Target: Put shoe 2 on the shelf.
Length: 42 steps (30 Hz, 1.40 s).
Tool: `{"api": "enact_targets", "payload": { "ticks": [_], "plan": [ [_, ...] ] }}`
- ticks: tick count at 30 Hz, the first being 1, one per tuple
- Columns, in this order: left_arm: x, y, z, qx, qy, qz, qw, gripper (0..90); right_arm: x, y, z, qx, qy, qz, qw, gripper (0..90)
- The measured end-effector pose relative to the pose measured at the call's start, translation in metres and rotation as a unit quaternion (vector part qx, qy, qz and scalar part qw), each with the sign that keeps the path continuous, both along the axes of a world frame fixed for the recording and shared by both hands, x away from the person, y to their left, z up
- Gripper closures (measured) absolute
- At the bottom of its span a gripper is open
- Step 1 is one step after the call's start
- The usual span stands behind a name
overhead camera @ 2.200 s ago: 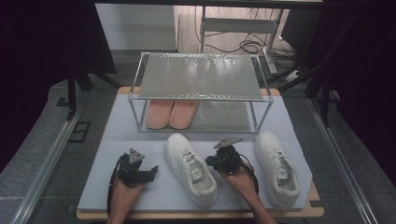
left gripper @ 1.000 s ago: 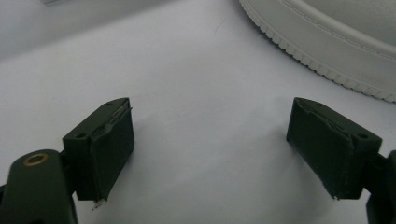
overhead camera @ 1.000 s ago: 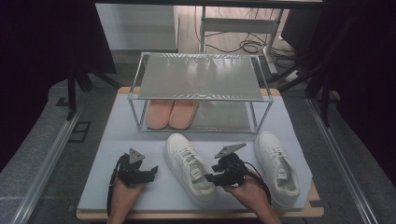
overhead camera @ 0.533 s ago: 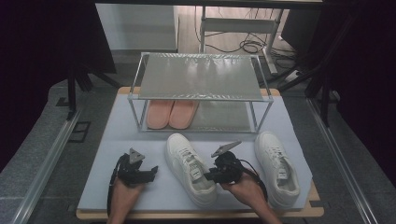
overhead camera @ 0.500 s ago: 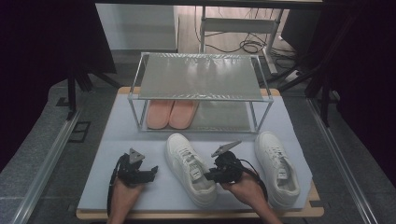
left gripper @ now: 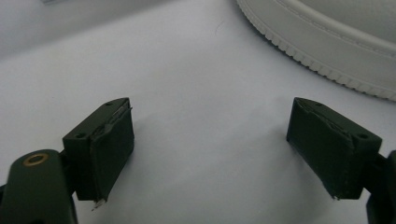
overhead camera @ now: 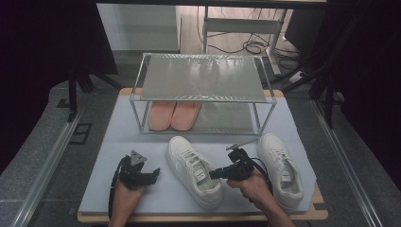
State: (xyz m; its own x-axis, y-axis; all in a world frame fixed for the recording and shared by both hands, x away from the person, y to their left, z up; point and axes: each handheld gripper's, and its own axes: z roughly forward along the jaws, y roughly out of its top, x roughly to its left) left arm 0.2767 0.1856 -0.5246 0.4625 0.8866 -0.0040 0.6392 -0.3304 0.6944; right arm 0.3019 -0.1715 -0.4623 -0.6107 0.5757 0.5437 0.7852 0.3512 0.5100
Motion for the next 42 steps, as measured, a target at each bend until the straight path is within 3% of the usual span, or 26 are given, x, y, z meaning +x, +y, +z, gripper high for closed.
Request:
{"api": "enact_targets", "payload": {
  "ticks": [4,11,18,27,42],
  "plan": [
    [0.0,0.0,0.0,0.0,0.0,0.0,1.0,15.1,0.003,-0.006,-0.001,0.036,0.031,-0.012,0.9988,82.4],
    [0.0,0.0,0.0,0.0,0.0,0.0,1.0,15.1,0.005,-0.014,-0.001,0.092,0.066,-0.023,0.9933,83.0],
    [0.0,0.0,0.0,-0.001,0.001,0.0,1.0,15.1,0.002,-0.016,0.007,0.117,0.06,-0.021,0.9911,82.9],
    [0.0,0.0,0.0,-0.004,-0.002,0.003,1.0,15.1,0.004,-0.018,0.021,0.172,0.071,-0.019,0.9823,82.8],
    [0.0,0.0,0.0,-0.004,-0.001,0.003,1.0,15.1,0.009,-0.025,0.048,0.228,0.056,-0.027,0.9717,82.9]
  ]
}}
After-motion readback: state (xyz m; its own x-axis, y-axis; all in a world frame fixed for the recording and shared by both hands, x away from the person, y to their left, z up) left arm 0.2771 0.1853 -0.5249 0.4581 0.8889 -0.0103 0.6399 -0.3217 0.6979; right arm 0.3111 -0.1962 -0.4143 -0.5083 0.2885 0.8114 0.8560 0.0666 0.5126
